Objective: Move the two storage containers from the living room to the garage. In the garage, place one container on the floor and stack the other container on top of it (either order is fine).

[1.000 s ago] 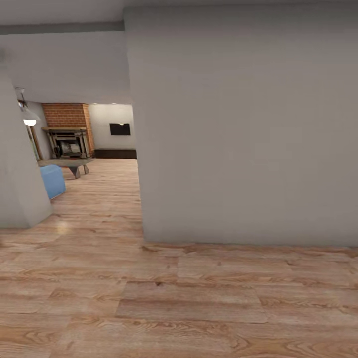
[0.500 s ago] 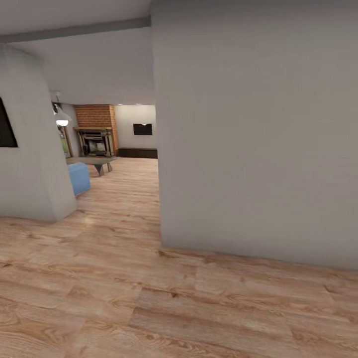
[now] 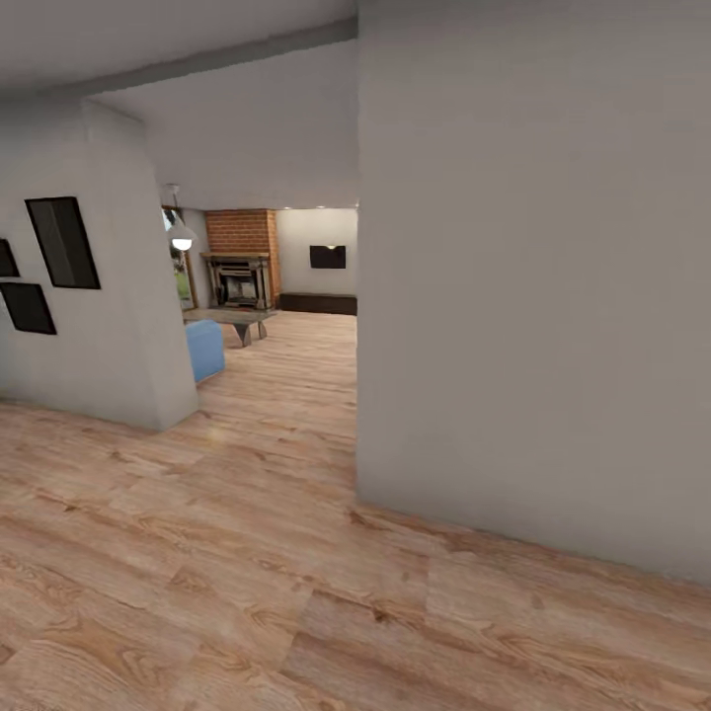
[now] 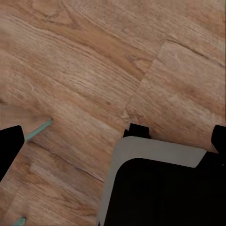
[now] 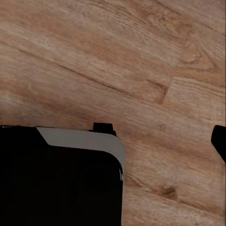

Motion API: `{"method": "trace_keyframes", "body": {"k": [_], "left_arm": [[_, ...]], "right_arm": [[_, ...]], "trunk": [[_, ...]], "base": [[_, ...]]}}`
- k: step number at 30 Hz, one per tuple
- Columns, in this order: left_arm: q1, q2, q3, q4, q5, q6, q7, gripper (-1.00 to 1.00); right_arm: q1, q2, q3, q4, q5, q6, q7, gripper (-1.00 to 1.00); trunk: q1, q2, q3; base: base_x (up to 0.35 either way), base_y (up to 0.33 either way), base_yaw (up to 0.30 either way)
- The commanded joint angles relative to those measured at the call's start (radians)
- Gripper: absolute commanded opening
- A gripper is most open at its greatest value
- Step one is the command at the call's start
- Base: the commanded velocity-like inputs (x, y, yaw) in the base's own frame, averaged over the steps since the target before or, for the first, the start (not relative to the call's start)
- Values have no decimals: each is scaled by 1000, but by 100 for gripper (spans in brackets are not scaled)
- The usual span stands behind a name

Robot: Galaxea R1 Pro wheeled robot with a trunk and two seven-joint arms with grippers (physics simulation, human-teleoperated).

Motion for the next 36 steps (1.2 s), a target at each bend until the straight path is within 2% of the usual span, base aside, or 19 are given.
{"method": "trace_keyframes", "body": {"k": [1, 36], "left_arm": [[-1, 0, 0, 1, 6, -3, 1, 100], [-1, 0, -1, 1, 4, 11, -1, 100]], "right_arm": [[-1, 1, 8, 3, -7, -6, -2, 100], [-1, 1, 9, 3, -9, -4, -1, 100]], "trunk": [[1, -1, -1], [1, -1, -1]], "base": [[326, 0, 279], [326, 0, 279]]}}
